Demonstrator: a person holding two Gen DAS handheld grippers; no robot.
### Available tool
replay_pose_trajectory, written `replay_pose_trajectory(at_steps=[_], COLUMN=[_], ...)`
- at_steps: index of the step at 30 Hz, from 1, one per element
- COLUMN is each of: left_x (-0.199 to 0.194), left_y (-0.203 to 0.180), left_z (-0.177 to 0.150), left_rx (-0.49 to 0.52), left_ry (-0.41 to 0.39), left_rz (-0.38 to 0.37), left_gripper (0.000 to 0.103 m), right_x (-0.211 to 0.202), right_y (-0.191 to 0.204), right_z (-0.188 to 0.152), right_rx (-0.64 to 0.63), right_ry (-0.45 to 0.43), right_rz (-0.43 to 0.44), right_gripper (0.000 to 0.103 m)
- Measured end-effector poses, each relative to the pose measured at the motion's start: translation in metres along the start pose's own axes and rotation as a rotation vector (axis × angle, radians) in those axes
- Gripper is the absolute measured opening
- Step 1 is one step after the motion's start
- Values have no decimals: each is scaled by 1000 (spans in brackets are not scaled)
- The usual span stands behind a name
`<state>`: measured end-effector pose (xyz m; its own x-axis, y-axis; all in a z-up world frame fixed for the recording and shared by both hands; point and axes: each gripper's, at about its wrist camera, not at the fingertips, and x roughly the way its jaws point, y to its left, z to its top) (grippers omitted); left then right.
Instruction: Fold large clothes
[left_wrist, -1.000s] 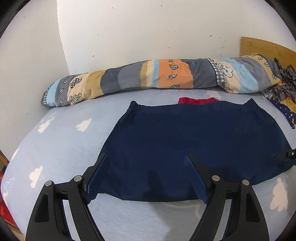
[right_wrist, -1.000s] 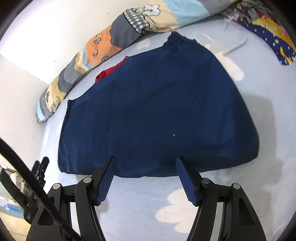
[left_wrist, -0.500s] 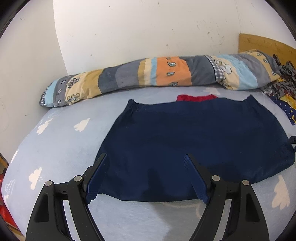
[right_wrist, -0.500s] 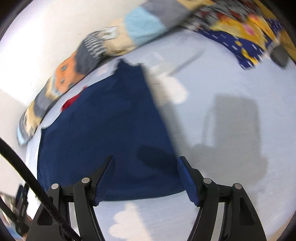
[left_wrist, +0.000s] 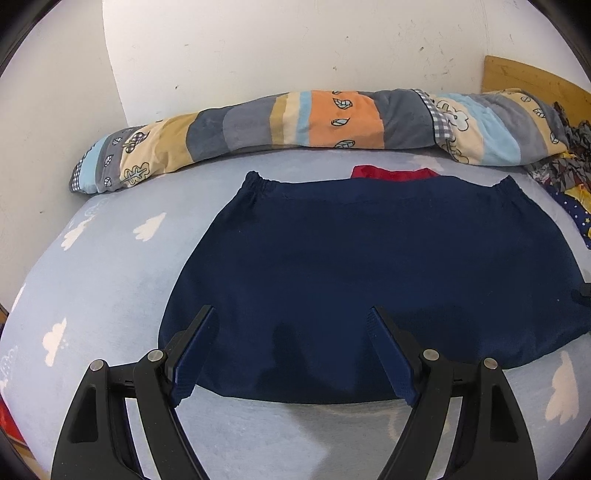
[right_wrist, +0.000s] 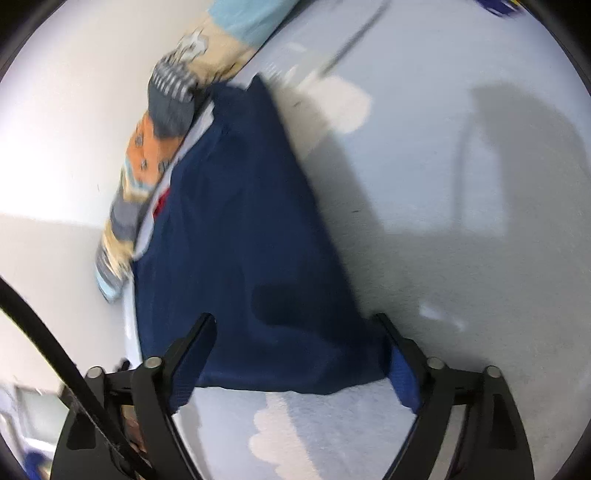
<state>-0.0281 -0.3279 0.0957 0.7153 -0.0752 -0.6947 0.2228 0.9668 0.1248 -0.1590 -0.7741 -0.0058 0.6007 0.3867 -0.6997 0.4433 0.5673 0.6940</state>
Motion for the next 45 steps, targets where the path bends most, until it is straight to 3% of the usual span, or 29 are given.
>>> replay_pose_trajectory(at_steps=[6, 9, 11, 13, 14, 20, 23, 26, 29, 33, 36, 37, 39, 41, 45], left_x=[9, 15, 20, 26, 31, 57, 87, 90, 88, 78, 89, 85, 80, 72, 46], left_y=[0, 0, 0, 1, 2, -8, -30, -46, -36, -22, -42, -52, -55, -40, 6], left_z=[3, 4, 5, 6, 7, 12, 2, -2, 5, 13, 3, -1, 3, 13, 36], left_rx=[-20, -24, -29, -41, -53, -150, -63, 18, -36, -90, 32, 101, 125, 35, -114], left_ry=[19, 28, 33, 42, 54, 105, 184, 152, 179, 141, 215, 165, 147, 136, 46], left_rz=[-9, -8, -3, -2, -2, -84, -11, 67, 14, -13, -85, -40, -41, -96, -77], left_gripper=[81, 81, 81, 81, 81, 81, 82, 85, 85, 85, 85, 85, 83, 83, 83], right_x=[22, 38, 52, 55, 52, 12, -4, -16, -19, -18, -10, -7, -1, -2, -2], right_y=[10, 18, 23, 27, 35, 84, 114, 139, 157, 171, 185, 189, 197, 206, 230], right_z=[22, 35, 40, 42, 42, 32, 21, 10, 0, -6, -10, -12, -15, -21, -32], right_rx=[-49, -85, -113, -129, -157, -202, -227, -231, -238, -224, -217, -214, -223, -250, -321], right_ry=[19, 9, 23, 32, 16, -78, -106, -126, -133, -139, -141, -140, -140, -148, -173], right_rz=[106, 131, 123, 115, 98, 104, 157, 225, 257, 269, 274, 274, 267, 243, 178], right_gripper=[90, 67, 40, 22, 17, 14, 13, 13, 13, 13, 13, 13, 13, 13, 13])
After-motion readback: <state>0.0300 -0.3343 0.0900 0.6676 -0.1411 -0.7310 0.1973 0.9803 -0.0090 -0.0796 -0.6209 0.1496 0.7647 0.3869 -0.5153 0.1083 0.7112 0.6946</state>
